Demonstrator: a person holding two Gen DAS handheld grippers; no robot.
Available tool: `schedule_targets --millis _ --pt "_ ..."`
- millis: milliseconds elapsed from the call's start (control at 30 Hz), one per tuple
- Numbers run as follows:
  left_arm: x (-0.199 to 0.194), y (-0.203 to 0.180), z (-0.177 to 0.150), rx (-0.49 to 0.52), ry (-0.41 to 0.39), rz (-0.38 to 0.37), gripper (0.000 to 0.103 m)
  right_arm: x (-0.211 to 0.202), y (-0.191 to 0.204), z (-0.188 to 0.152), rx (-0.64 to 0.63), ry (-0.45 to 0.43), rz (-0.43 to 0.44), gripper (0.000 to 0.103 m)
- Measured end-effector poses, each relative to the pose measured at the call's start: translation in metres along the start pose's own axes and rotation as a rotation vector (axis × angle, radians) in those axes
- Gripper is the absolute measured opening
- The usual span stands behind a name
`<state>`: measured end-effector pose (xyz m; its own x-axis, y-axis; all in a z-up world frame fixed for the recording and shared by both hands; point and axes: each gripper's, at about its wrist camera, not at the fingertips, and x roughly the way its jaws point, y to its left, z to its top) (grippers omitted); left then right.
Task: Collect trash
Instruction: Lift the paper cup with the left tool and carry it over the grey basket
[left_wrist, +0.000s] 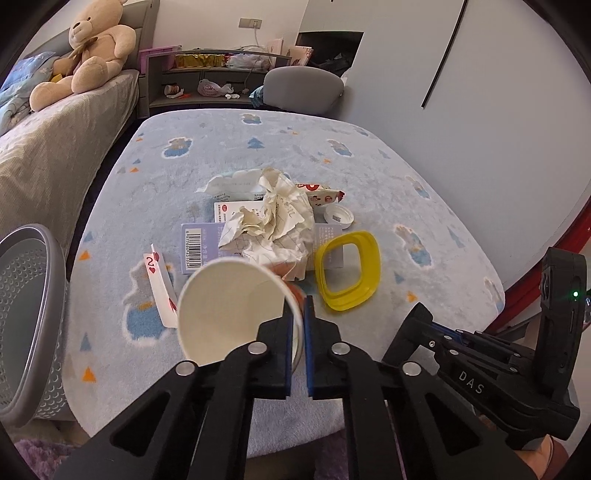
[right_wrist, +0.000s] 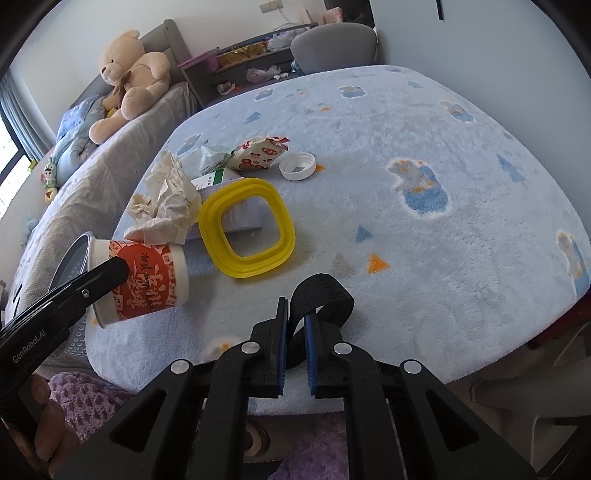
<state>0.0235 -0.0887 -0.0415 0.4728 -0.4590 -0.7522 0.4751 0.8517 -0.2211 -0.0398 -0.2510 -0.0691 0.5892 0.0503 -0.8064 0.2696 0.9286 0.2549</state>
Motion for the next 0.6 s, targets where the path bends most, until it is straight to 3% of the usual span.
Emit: schedule_targets --millis 300,600 --pt "-0.025 0.009 -0.004 -0.021 -0.040 0.000 0.004 -0.014 0.019 0.000 -0.041 -0.015 0.005 0.009" --pt "-0.060 0.035 -0.009 -0.047 -0.108 0.063 0.004 -0.023 0.057 0.003 -0.111 -0.023 0.036 0.009"
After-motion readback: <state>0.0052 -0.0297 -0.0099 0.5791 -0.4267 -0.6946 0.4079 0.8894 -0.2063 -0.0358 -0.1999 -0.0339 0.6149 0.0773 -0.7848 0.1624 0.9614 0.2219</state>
